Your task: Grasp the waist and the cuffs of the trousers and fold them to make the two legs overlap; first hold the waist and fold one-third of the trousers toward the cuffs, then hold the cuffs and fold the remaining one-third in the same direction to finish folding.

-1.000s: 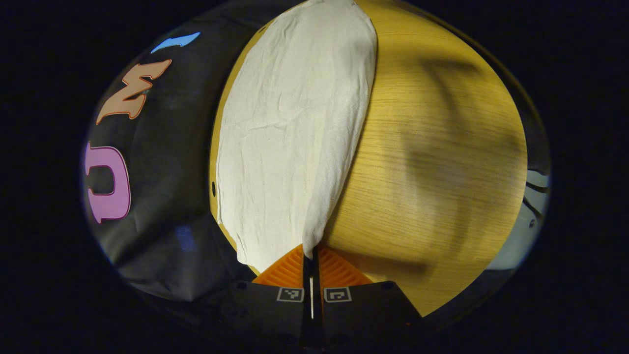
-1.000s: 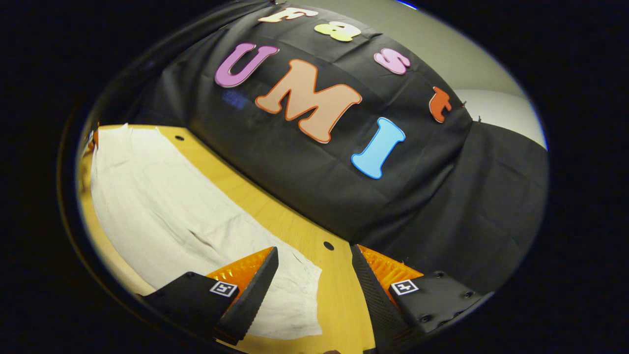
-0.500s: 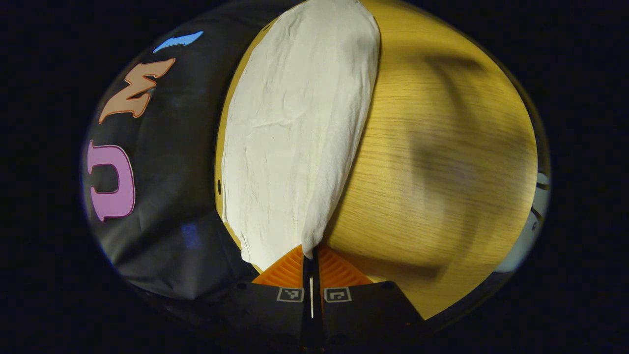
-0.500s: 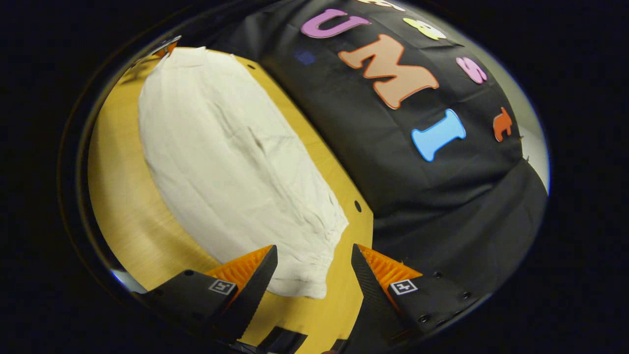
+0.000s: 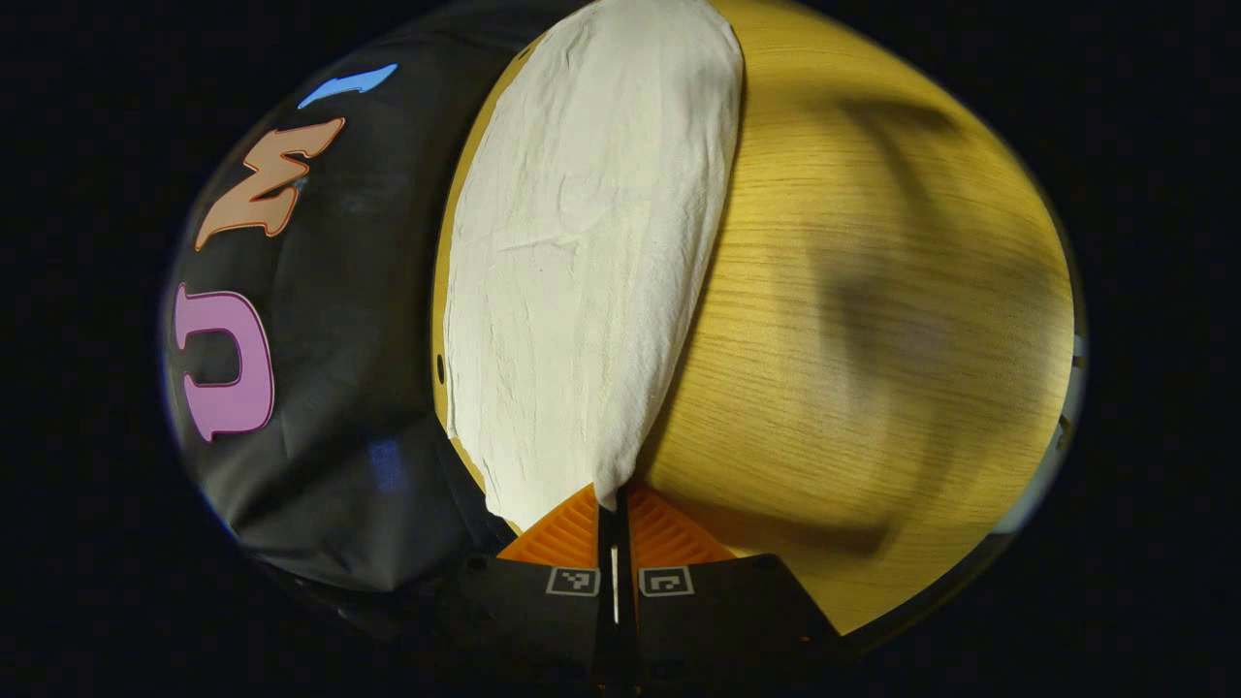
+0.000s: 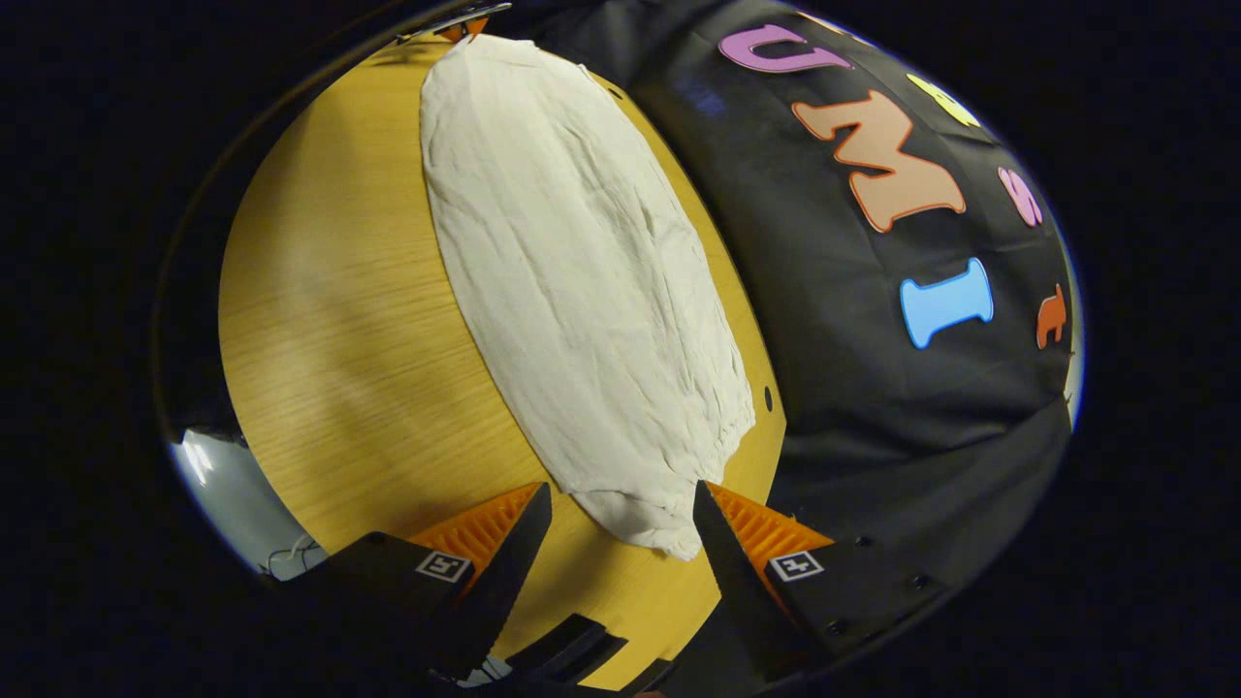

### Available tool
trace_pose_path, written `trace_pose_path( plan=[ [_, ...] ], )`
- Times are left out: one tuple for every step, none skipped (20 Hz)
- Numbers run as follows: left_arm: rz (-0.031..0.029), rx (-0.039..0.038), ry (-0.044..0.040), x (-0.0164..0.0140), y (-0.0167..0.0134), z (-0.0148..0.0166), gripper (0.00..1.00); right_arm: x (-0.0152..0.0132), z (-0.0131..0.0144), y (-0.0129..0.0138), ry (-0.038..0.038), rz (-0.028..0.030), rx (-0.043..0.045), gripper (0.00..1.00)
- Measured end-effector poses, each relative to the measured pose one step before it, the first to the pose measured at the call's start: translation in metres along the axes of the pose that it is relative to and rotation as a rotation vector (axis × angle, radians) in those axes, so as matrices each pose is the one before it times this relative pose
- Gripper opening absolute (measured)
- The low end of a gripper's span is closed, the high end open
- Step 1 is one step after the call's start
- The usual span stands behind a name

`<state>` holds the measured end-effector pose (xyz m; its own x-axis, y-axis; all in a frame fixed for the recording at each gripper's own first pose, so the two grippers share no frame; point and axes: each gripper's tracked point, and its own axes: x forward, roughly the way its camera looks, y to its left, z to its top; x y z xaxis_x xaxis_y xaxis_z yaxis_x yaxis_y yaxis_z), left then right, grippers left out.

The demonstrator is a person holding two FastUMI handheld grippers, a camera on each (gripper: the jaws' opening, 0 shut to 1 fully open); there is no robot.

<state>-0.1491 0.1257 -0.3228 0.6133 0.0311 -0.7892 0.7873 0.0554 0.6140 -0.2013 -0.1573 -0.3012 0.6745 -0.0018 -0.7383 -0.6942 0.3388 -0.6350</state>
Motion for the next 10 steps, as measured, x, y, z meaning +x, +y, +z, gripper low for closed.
trace_pose_path(
  plan=[
    [0.00124,-0.00077,0.00075,0.00041,0.0,0.00071,0.0,0.00221,-0.00052,-0.00148,0.00195,-0.00859,-0.01763,0.94],
    [0.00386,0.00203,0.00111,0.00001,0.00034,-0.00016,0.0,0.00523,0.00152,-0.0042,-0.00223,-0.01309,-0.01236,0.93],
    [0.00309,0.00593,0.00197,0.00061,-0.00014,-0.00005,0.0,0.00729,0.00019,-0.00281,-0.00334,-0.00989,-0.00307,0.93],
    [0.0021,0.0062,0.00176,-0.00013,0.00042,-0.00021,0.0,0.00598,0.0003,-0.00301,-0.00097,-0.00904,0.00242,0.92],
    [0.0011,0.00216,0.00335,0.00094,0.00029,-0.00015,0.0,0.00571,-0.00074,-0.00156,-0.00105,0.00161,0.00829,0.91],
    [0.00044,-0.00092,0.00214,-0.00049,0.00006,0.00009,0.0,0.00325,0.00009,-0.00056,0.00508,0.00993,0.01104,0.87],
    [0.00004,-0.0042,0.00238,-0.00057,-0.00005,0.00074,0.0,0.00433,-0.00081,-0.00121,0.00345,0.00443,0.00758,0.84],
    [-0.00024,-0.00469,0.00373,-0.00026,0.00035,-0.00066,0.0,0.00207,0.00075,-0.00035,0.0029,0.00778,0.00009,0.79],
    [-0.00134,-0.0038,0.00246,0.00017,-0.00023,-0.00007,0.0,0.00314,-0.00038,0.00336,0.0067,0.01947,0.00061,0.75],
    [-0.00149,-0.005,0.00379,0.00163,0.00086,0.00003,0.0,0.00152,0.00043,0.00362,0.00634,0.01717,-0.00244,0.64]
  ],
)
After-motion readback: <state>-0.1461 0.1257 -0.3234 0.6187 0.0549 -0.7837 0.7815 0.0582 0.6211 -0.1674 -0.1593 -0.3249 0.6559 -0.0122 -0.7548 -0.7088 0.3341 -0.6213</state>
